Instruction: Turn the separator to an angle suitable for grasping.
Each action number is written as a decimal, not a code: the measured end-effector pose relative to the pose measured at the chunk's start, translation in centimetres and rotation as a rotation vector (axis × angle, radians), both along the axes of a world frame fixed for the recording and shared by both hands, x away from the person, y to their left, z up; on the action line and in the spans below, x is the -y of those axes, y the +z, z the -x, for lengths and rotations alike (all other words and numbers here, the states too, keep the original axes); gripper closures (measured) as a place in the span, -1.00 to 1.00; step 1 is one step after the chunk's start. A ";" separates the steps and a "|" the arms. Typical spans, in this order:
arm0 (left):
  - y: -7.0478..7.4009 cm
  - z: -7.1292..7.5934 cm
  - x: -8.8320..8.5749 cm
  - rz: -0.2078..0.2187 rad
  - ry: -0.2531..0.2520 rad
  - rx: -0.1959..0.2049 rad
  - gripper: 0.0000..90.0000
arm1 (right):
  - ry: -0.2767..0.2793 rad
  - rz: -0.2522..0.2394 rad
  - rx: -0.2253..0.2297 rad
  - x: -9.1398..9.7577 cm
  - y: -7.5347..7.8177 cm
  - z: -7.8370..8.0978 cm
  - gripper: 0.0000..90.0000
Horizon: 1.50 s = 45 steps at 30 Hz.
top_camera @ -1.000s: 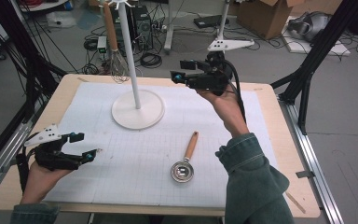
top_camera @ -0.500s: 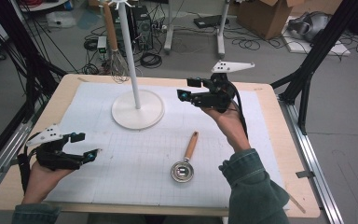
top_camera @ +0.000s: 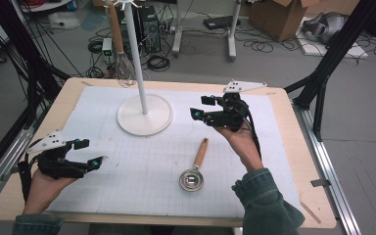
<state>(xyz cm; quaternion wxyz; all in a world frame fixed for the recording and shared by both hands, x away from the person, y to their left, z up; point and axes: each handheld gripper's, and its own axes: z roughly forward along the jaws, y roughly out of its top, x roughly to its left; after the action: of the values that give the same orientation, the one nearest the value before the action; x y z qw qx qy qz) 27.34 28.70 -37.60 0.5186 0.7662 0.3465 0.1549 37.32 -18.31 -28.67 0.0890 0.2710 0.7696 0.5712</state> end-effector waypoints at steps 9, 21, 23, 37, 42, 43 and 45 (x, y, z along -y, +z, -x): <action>0.0 0.0 -0.1 0.001 0.004 -0.002 -0.70 | -0.023 0.019 -0.024 0.7 -2.0 0.7 -0.38; 0.1 0.1 0.0 -0.003 0.003 0.002 -0.70 | -0.067 0.059 -0.045 1.8 -4.5 1.7 -0.40; 0.1 0.1 0.0 -0.006 0.002 0.002 -0.70 | -0.073 0.065 -0.052 2.0 -4.8 1.9 -0.36; 0.0 0.1 0.0 -0.007 0.000 0.001 -0.70 | -0.099 0.099 -0.095 4.2 -7.2 2.3 0.37; 0.1 0.1 0.0 -0.004 0.004 0.002 -0.70 | -0.121 0.116 -0.097 4.6 -7.6 2.4 0.58; 0.1 0.1 0.0 -0.005 0.004 0.002 -0.70 | -0.125 0.116 -0.096 4.7 -7.8 2.4 0.62; 0.0 0.1 0.0 -0.008 0.002 0.000 -0.70 | -0.132 0.118 -0.106 4.9 -8.1 2.5 0.69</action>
<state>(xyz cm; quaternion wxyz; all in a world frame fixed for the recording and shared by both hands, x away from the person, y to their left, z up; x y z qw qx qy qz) 27.26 28.67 -37.59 0.5155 0.7678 0.3465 0.1569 34.82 -23.22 -36.79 0.1014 0.3453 0.7861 0.5026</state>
